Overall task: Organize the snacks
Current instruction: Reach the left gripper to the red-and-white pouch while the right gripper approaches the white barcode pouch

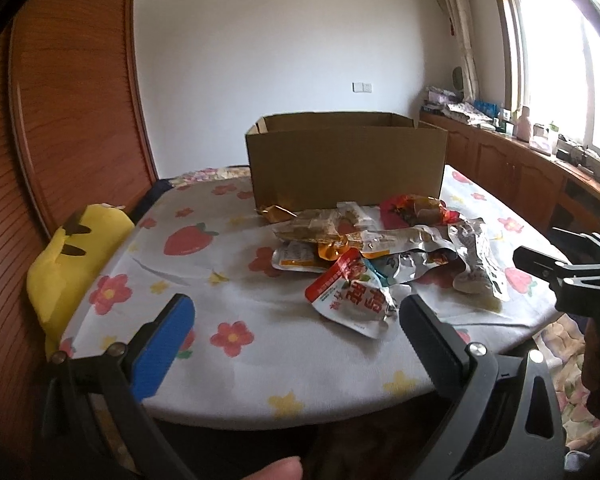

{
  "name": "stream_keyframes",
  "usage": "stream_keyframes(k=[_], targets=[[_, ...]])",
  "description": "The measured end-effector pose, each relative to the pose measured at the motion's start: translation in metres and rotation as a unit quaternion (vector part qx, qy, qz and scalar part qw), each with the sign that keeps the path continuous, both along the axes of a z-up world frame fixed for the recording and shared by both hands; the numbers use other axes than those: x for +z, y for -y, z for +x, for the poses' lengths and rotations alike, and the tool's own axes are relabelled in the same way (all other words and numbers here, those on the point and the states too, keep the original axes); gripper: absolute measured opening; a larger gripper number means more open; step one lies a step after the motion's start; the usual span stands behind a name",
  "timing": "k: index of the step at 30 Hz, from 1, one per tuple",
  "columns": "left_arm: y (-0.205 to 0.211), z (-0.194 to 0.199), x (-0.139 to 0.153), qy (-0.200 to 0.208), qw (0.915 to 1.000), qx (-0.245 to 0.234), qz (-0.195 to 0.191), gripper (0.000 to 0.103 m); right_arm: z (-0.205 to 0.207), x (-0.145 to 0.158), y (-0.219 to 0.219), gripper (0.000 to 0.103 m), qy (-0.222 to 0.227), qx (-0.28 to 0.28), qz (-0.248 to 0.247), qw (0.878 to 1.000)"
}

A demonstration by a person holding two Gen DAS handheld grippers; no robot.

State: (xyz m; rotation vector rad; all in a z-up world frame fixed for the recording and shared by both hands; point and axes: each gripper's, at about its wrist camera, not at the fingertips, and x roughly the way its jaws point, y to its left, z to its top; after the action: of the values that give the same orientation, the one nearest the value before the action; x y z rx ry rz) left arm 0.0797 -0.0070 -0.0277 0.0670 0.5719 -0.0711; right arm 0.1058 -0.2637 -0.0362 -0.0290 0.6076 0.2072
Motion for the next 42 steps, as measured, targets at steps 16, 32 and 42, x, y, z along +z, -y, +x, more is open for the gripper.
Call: stream_keyframes(k=[16, 32, 42], targets=[[0.008, 0.067, -0.022, -0.064, 0.9974, -0.026, -0.021, 0.103, 0.084, -0.039, 0.015, 0.085, -0.121, 0.021, 0.037, 0.992], [0.017, 0.100, -0.042, -0.116, 0.9917, -0.036, -0.042, 0.101, 0.097, -0.039, 0.008, 0.071, -0.125, 0.038, 0.009, 0.991], [0.020, 0.107, -0.060, -0.168, 0.9835, -0.041, -0.053, 0.101, 0.094, -0.038, 0.012, 0.069, -0.123, 0.045, 0.010, 0.991]])
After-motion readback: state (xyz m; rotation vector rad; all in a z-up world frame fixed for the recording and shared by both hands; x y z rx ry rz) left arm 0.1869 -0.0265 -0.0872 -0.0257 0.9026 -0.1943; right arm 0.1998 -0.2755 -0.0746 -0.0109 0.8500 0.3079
